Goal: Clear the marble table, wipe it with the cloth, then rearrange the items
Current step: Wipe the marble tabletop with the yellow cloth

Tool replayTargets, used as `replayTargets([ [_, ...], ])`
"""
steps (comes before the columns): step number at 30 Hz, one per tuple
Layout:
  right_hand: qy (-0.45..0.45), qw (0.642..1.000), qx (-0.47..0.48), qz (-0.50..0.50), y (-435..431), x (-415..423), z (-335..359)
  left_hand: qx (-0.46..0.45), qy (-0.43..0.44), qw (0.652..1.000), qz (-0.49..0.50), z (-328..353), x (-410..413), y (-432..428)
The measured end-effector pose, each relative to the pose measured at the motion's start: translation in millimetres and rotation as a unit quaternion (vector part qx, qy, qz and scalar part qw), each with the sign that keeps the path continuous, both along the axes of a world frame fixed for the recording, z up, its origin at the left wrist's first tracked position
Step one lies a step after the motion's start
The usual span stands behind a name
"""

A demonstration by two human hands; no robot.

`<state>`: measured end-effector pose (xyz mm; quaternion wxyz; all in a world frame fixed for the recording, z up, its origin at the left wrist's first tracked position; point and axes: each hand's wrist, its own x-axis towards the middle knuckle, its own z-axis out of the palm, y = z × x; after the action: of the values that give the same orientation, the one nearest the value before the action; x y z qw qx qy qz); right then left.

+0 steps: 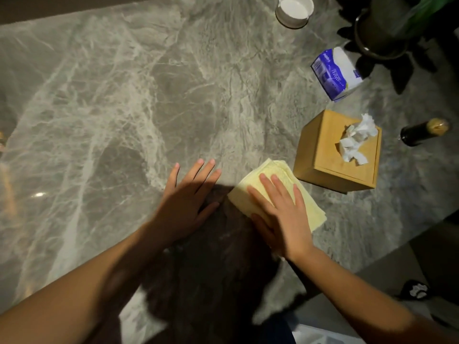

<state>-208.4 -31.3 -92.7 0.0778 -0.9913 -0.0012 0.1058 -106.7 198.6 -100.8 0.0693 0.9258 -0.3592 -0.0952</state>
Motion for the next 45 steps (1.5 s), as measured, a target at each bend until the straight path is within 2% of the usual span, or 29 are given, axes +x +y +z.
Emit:
replayTargets([
  [2, -0.001, 1.000, -0.012, -0.006, 7.6, -4.0, 0.6, -0.015, 0.010, 1.000, 0.004, -1.8, 1.5, 2.0],
  [6, -0.008, 0.994, -0.001, -0.110, 49.5, -23.7, 3.5, -0.021, 0.007, 0.999, 0.044, -3.1, 1.3, 34.2],
  [9, -0.002, 0.995, 0.005, -0.102, 92.9, -47.9, 1.9, -0.020, -0.010, 0.998, 0.064, -4.3, -0.2, 93.4],
  [14, -0.001, 1.000, 0.006, -0.029, 187.6, -68.0, 1.7, -0.005, 0.026, 0.990, 0.141, -1.3, 10.4, 216.3],
  [17, -0.009, 0.997, 0.012, 0.080, 240.2, -73.7, -3.7, -0.003, 0.020, 0.983, 0.185, 3.8, 10.8, 275.7],
  [22, -0.058, 0.971, 0.086, 0.215, 319.8, -72.7, -11.8, -0.004, 0.034, 0.972, 0.231, 7.7, -0.3, 334.9],
  [27, -0.058, 0.940, 0.103, 0.320, 384.2, -62.9, -11.2, -0.012, 0.054, 0.925, 0.377, 10.7, -37.5, 383.4],
  [30, -0.054, 0.911, 0.078, 0.402, 415.5, -52.5, -11.8, 0.015, 0.041, 0.915, 0.401, 12.6, -75.5, 416.2],
  [34, -0.044, 0.897, 0.049, 0.437, 440.1, -44.1, -10.1, 0.026, 0.051, 0.915, 0.400, 14.6, -95.9, 424.0],
  [39, -0.074, 0.879, 0.037, 0.469, 434.1, -44.9, -14.1, 0.029, 0.053, 0.900, 0.432, 14.9, -92.2, 409.8],
  [42, -0.080, 0.853, 0.030, 0.514, 415.7, -51.4, -19.3, 0.055, 0.046, 0.917, 0.393, 19.7, -83.8, 399.0],
  [45, -0.080, 0.851, 0.057, 0.515, 381.4, -57.6, -21.3, 0.075, 0.055, 0.932, 0.349, 24.5, -71.0, 377.1],
])
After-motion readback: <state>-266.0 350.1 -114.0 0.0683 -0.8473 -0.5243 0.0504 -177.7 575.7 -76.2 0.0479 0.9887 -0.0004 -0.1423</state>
